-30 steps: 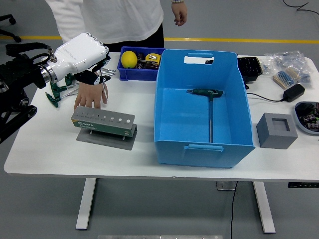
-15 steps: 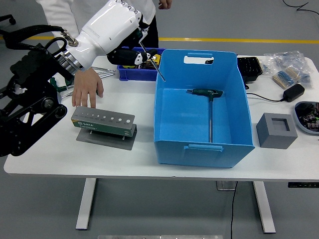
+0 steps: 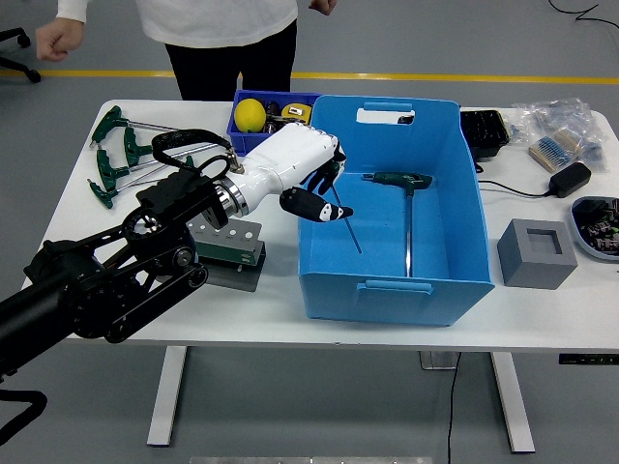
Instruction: Lift tool from toolbox,place it in box,lift tool from toolbox,place it in box
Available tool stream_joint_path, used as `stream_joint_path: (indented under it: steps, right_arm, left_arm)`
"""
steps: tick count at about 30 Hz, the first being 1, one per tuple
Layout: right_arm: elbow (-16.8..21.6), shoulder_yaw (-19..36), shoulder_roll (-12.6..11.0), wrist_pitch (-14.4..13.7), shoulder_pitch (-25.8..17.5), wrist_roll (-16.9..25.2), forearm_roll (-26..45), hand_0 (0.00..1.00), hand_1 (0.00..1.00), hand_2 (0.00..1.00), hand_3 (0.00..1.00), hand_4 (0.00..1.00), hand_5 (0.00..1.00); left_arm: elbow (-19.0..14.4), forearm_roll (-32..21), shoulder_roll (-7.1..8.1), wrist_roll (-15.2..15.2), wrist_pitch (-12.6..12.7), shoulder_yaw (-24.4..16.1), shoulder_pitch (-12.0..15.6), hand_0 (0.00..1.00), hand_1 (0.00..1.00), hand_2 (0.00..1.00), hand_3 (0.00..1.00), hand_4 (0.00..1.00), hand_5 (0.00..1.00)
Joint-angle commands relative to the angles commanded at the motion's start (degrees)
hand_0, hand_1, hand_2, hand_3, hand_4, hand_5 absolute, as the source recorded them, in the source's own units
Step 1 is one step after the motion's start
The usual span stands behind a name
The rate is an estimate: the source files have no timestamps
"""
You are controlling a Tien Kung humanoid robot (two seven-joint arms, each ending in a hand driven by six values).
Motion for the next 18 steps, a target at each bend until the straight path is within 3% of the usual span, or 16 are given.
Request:
stream_joint_path:
  steps: [1, 2, 7, 8, 11, 13, 14, 18]
  right_arm:
    - [0.00, -0.03, -0.01, 0.00, 0.01, 0.01, 0.05, 0.763, 0.752, 0.792, 0.648, 0.877, 0.768]
    - [0.00, -0.02, -0.02, 0.00, 0.00, 0.01, 0.06, 0.764, 0.750, 0.789, 0.648, 0.877, 0.768]
    - [-0.01, -0.26, 0.02, 0.00, -0.06, -0.06, 0.16, 0.764, 0.750, 0.789, 0.648, 0.877, 0.768]
    - [-0.01, -0.31, 0.02, 0.01, -0.06, -0.08, 0.14, 0.762, 0.750, 0.789, 0.645, 0.877, 0.769]
    - [-0.01, -0.40, 0.02, 0.04, -0.08, -0.12, 0.08, 0.762, 0.750, 0.789, 0.645, 0.877, 0.769]
    - [-0.01, -0.43, 0.01, 0.06, -0.10, -0.14, 0.05, 0.762, 0.750, 0.789, 0.645, 0.877, 0.769]
    - [-0.01, -0.42, 0.00, 0.07, -0.10, -0.13, 0.06, 0.761, 0.750, 0.789, 0.645, 0.875, 0.766]
    - [-0.03, -0.23, 0.01, 0.06, -0.10, -0.10, 0.05, 0.761, 0.750, 0.789, 0.645, 0.875, 0.766]
  left_arm:
    - [-0.03, -0.26, -0.13, -0.23, -0.58, 0.46, 0.01, 0.477, 0.412, 0.510, 0.583, 0.955, 0.440]
    - [-0.14, -0.45, -0.23, -0.53, -0.92, 0.96, -0.01, 0.504, 0.537, 0.730, 0.780, 0.969, 0.467]
    - [-0.87, -1.54, -0.46, -1.94, -0.90, 2.90, -0.15, 0.504, 0.537, 0.730, 0.780, 0.969, 0.467]
    - [-0.94, -1.75, -0.50, -2.11, -0.90, 3.04, -0.17, 0.509, 0.557, 0.774, 0.891, 0.965, 0.467]
    - [-1.04, -2.07, -0.56, -2.30, -0.82, 3.05, -0.21, 0.509, 0.557, 0.774, 0.891, 0.965, 0.467]
    - [-1.21, -1.88, -0.40, -1.75, -1.31, 2.77, -0.24, 0.509, 0.557, 0.774, 0.891, 0.965, 0.467]
    - [-1.29, -1.79, -0.30, -1.22, -1.74, 2.55, -0.22, 0.522, 0.575, 0.834, 0.969, 0.954, 0.462]
    - [-1.55, -2.13, 0.16, 0.03, -2.32, 0.68, 0.54, 0.522, 0.575, 0.834, 0.969, 0.954, 0.462]
